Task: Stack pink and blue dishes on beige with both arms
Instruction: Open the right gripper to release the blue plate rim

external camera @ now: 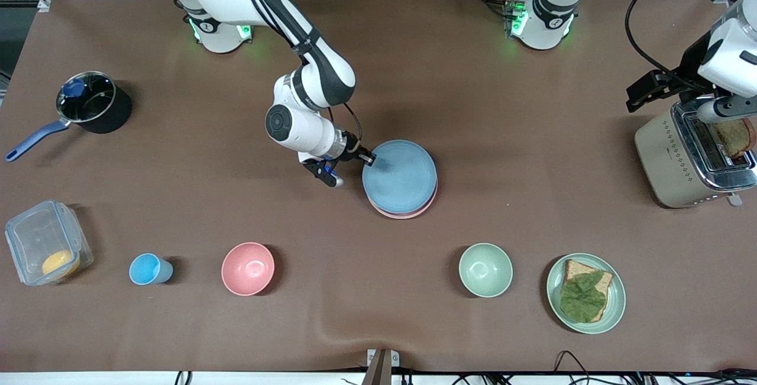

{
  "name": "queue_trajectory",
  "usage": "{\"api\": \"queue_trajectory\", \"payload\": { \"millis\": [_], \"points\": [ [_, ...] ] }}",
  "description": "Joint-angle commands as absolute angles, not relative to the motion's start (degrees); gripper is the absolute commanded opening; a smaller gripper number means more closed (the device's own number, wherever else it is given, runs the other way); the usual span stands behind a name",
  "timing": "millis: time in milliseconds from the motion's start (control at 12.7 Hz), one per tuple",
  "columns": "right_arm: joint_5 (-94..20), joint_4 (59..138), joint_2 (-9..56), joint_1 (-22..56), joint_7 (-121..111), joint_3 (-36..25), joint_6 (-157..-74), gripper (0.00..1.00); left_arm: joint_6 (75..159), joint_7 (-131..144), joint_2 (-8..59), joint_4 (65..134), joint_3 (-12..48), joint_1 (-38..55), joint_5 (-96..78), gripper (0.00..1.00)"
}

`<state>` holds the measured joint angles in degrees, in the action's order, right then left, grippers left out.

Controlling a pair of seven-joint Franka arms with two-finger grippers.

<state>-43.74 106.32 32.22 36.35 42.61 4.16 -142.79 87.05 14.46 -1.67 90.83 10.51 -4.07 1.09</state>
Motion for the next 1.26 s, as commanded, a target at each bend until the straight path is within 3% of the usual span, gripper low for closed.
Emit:
{"api": "queue_trajectory", "payload": {
  "millis": [0, 394, 473, 552, 630, 945, 1182],
  "points": [
    [-45.0, 105.47, 32.96, 37.0, 43.33, 3.78, -143.35, 0.0, 87.28, 13.45, -2.02, 91.14, 10.55, -4.22, 1.32, 1.0],
    [-45.0, 104.33, 33.66, 37.18, 44.3, 3.87, -143.35, 0.0, 87.36, 13.36, -2.02, 91.14, 10.55, -4.31, 1.32, 1.0],
    [-45.0, 104.33, 33.66, 37.09, 44.21, 3.87, -143.09, 0.24, 87.36, 13.36, -2.02, 91.14, 10.55, -4.22, 1.32, 1.0],
    [-45.09, 104.33, 33.66, 36.92, 44.38, 3.87, -143.09, 0.79, 87.36, 13.36, -2.02, 91.14, 10.55, -4.22, 1.32, 1.0],
    [-45.09, 104.24, 33.4, 37.0, 46.47, 3.78, -143.17, 1.0, 87.36, 13.36, -2.02, 91.14, 10.55, -4.22, 1.32, 1.0],
    [-44.12, 103.1, 31.04, 34.81, 48.43, 2.99, -140.73, 1.0, 87.36, 13.27, -1.76, 91.06, 10.55, -4.22, 1.41, 1.0],
    [-36.87, 102.05, 27.35, 30.86, 46.68, 0.09, -127.93, 1.0, 87.36, 13.27, -1.67, 90.97, 10.55, -4.22, 1.41, 1.0]
  ]
}}
